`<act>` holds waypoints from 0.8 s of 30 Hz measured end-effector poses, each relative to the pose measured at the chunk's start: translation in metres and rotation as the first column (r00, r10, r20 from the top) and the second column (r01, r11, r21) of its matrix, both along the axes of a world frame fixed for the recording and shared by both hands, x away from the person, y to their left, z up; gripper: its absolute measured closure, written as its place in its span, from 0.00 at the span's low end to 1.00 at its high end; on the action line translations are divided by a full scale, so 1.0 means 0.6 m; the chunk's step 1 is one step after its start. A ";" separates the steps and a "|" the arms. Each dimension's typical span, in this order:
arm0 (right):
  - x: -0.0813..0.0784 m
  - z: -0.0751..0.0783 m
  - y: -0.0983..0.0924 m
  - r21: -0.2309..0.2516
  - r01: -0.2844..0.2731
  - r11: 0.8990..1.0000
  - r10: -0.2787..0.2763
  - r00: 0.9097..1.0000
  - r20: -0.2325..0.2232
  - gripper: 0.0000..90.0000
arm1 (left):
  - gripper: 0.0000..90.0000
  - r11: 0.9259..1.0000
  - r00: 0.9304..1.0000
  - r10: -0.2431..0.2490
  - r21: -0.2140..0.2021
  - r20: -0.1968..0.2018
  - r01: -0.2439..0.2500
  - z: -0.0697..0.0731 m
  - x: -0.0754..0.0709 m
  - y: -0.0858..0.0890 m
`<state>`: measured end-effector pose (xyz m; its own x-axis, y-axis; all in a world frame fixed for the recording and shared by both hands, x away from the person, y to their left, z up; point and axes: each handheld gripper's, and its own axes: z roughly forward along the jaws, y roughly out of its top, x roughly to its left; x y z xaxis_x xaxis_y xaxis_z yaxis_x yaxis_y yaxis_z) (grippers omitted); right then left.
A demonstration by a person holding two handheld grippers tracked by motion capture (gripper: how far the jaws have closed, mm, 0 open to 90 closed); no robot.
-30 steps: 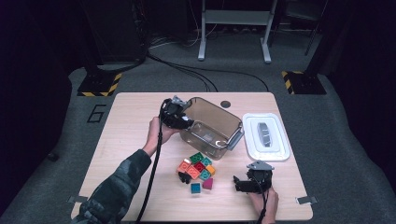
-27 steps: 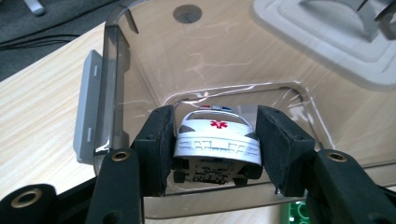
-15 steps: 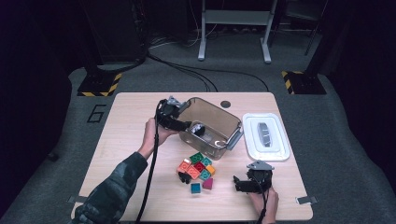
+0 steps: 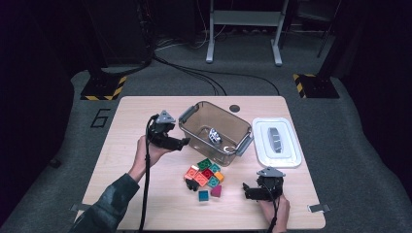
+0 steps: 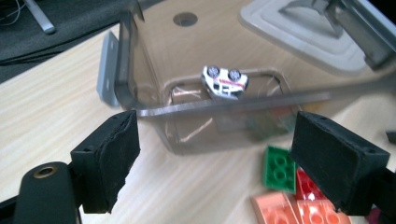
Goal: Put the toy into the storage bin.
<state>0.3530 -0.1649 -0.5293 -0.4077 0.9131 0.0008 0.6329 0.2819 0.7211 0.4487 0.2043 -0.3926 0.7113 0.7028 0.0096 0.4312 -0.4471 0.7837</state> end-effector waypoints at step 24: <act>0.000 0.000 0.001 0.006 0.008 1.000 -0.008 1.000 -0.001 0.03 | 0.17 0.951 0.954 -0.291 0.087 -0.076 0.298 -0.152 -0.116 -0.029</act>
<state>0.3527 -0.1644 -0.5294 -0.4005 0.9163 0.0062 0.6356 0.2730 0.7221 0.3794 0.1868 -0.4840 0.8878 0.4599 0.0166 0.3150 -0.6337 0.7066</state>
